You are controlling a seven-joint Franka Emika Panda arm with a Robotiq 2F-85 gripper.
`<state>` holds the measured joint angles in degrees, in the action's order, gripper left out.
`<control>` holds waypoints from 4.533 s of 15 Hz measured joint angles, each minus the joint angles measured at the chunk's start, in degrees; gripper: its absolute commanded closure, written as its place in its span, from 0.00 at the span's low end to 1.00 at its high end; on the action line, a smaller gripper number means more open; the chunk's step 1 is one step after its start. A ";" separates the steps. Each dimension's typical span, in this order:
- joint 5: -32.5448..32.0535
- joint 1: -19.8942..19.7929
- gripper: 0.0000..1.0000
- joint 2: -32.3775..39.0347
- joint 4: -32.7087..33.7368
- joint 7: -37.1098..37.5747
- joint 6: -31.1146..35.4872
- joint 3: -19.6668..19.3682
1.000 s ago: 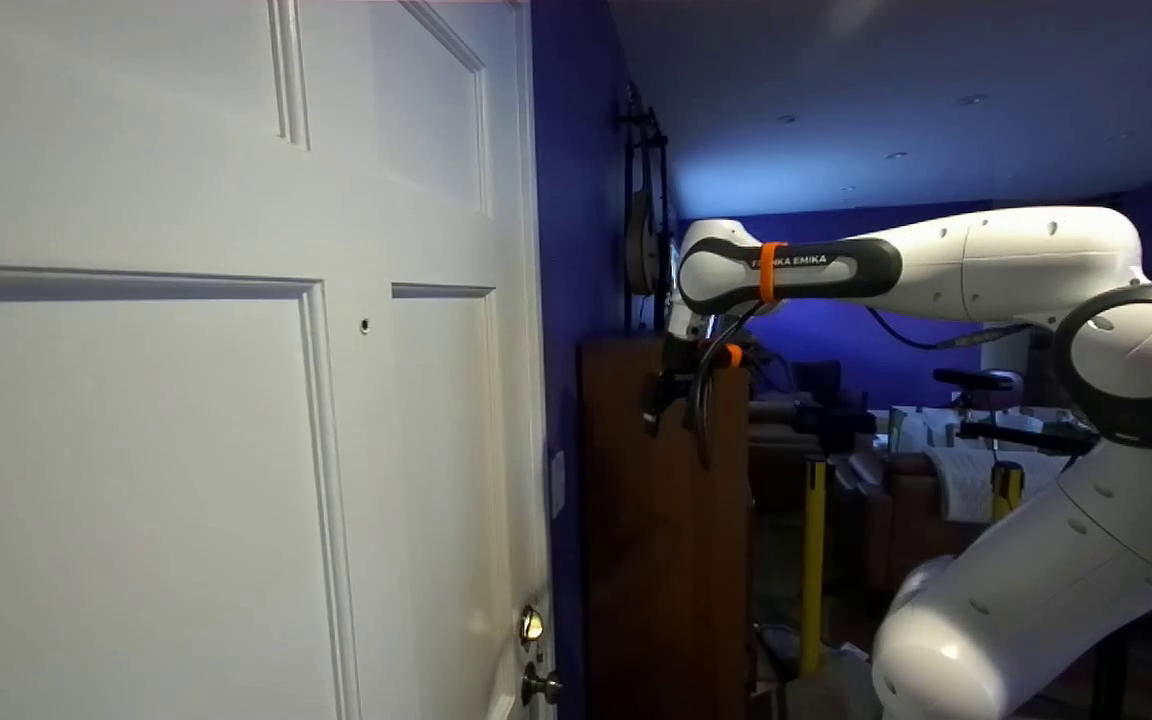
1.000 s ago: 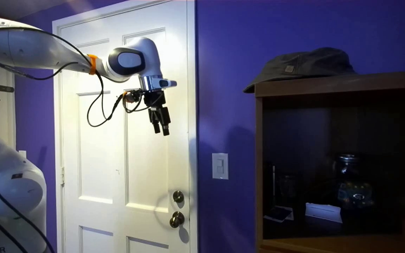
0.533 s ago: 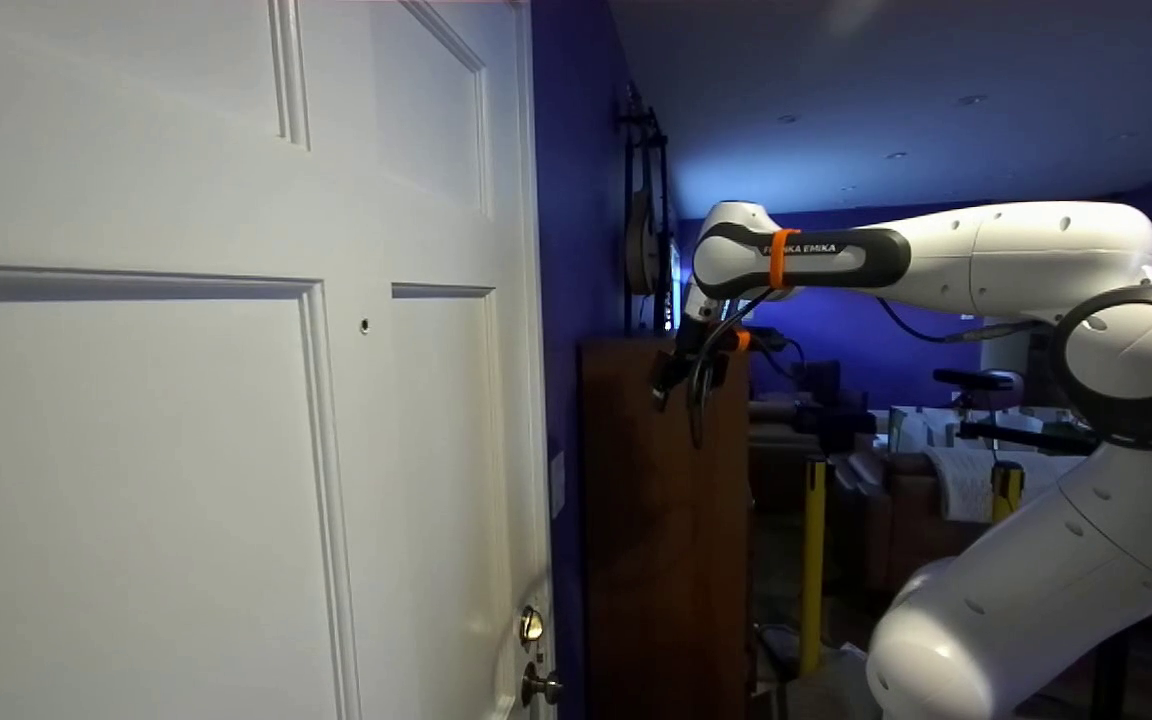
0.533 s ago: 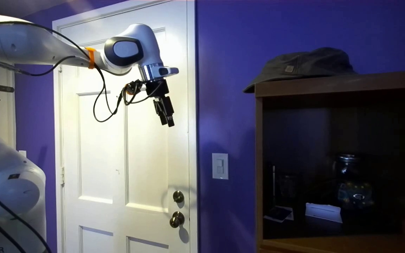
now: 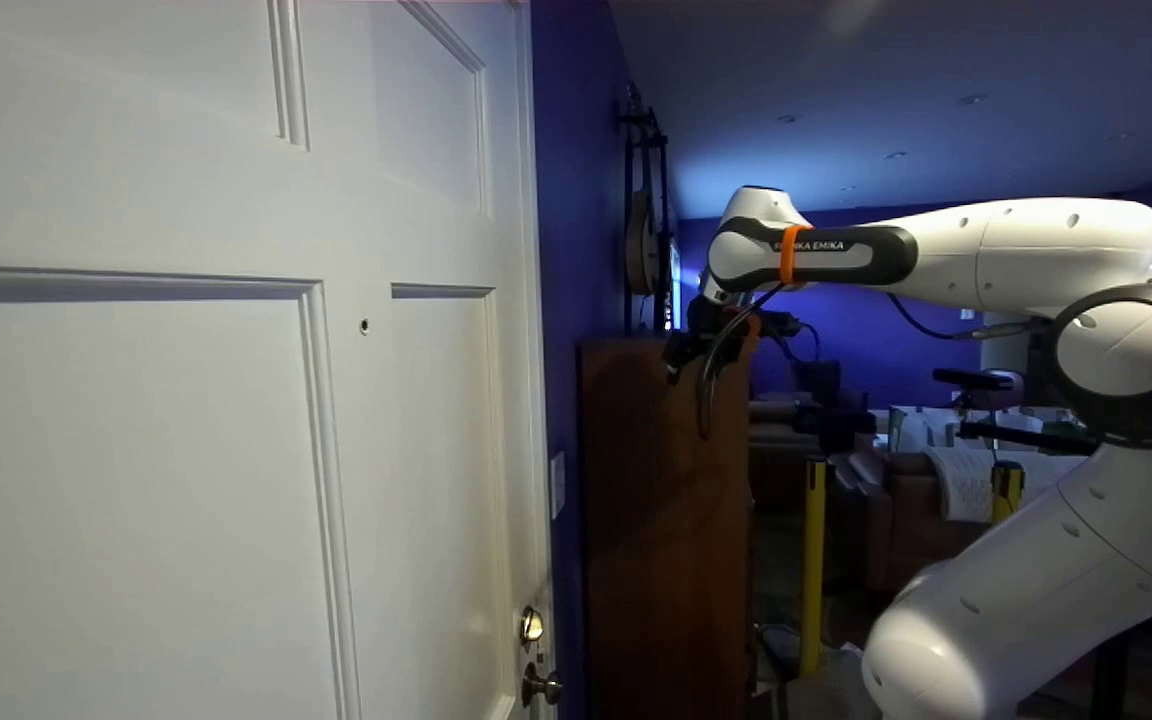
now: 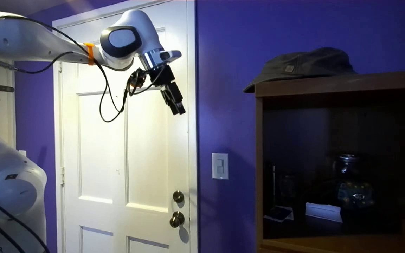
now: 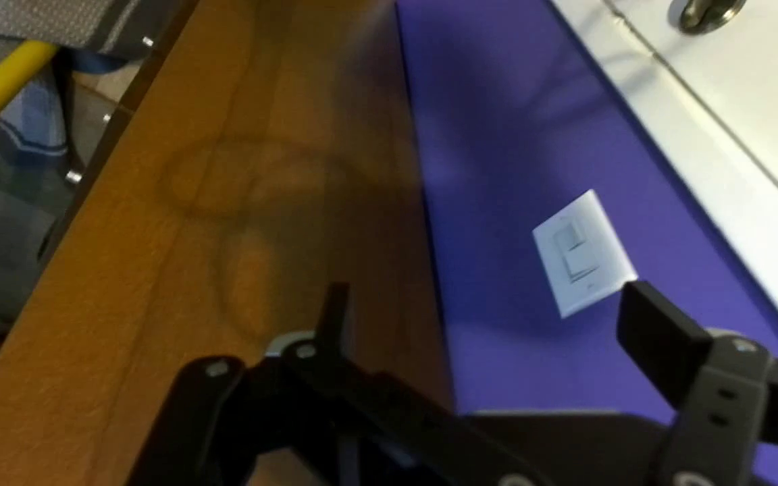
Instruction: Take the hat, then hang it on the door
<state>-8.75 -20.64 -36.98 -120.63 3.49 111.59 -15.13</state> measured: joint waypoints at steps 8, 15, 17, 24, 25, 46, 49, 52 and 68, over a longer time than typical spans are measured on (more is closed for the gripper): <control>-1.31 -0.57 0.00 6.41 9.85 -5.85 7.69 -8.71; -1.15 -0.70 0.00 7.25 10.34 -5.93 7.65 -8.71; -1.15 -0.70 0.00 7.24 10.34 -5.93 7.65 -8.71; -3.41 -1.57 0.00 7.04 10.67 -5.77 8.27 -7.52; -4.04 -2.04 0.00 7.06 11.20 -5.66 8.62 -7.28; 21.63 -0.84 0.00 32.21 41.61 -23.56 15.89 -25.55; 22.66 -0.84 0.00 34.22 43.53 -23.57 15.78 -26.11; 22.72 -0.84 0.00 34.46 43.85 -23.57 15.75 -26.20; 42.90 -9.85 0.00 45.07 51.50 -37.75 9.24 -25.74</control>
<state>34.15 -30.50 8.09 -69.13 -34.25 120.83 -40.87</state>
